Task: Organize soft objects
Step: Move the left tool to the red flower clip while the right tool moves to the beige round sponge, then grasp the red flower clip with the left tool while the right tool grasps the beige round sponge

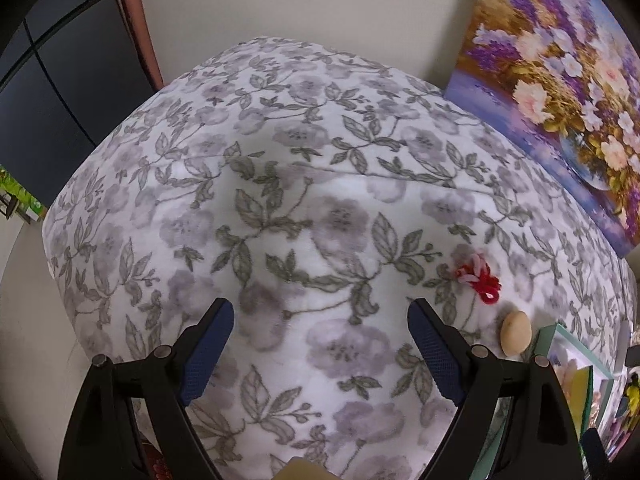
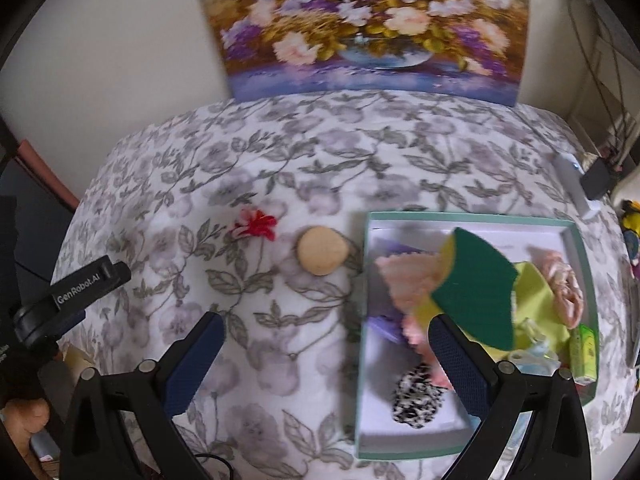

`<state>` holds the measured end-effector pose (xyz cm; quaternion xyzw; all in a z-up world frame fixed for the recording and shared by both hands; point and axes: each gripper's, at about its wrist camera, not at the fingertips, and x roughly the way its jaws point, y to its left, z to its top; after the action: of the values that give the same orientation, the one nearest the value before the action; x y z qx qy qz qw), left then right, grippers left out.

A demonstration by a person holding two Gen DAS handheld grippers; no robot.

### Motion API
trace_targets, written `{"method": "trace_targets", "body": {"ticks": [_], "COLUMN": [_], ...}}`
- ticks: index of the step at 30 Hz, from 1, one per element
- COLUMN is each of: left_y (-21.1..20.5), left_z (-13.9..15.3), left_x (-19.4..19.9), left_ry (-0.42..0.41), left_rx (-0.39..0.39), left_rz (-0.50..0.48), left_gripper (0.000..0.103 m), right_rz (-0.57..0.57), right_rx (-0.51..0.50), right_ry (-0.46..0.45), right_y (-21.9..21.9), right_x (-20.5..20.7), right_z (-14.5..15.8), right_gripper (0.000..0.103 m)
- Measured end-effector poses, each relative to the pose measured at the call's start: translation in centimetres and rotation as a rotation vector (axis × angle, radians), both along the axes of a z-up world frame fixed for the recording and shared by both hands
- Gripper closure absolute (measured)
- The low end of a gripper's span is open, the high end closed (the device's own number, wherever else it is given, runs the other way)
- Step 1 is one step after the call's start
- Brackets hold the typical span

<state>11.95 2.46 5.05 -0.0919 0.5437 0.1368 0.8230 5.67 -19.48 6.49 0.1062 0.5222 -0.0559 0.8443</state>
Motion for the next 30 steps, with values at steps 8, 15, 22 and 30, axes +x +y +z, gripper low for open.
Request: {"method": "trace_targets", "body": {"ticks": [8,15,22,30], "left_y": [1.3,0.2,-1.9,-3.3], "left_z": [-0.7,-2.3,-4.0,-5.6], "left_x": [0.4,1.6,3.8,6.1], "left_ry": [0.019,0.052,0.078,0.094], "left_rx": [-0.022,-0.022,-0.084,-0.143], "left_rz": [0.025,0.006,-0.035,-0.079], "left_gripper": [0.014,0.014,0.014,0.014], "right_rz": [0.022,0.006,0.003,0.011], "right_rx": [0.015,0.04,0.097,0.108], "right_ry": [0.028,0.033,0.042,0.058], "right_y": [1.6,1.3,0.1,-0.4], "right_x": [1.4,2.9,4.5,6.5], "right_z": [-1.8,-3.4,-5.0,-6.6], "right_gripper": [0.0,0.0,0.003,0.021]}}
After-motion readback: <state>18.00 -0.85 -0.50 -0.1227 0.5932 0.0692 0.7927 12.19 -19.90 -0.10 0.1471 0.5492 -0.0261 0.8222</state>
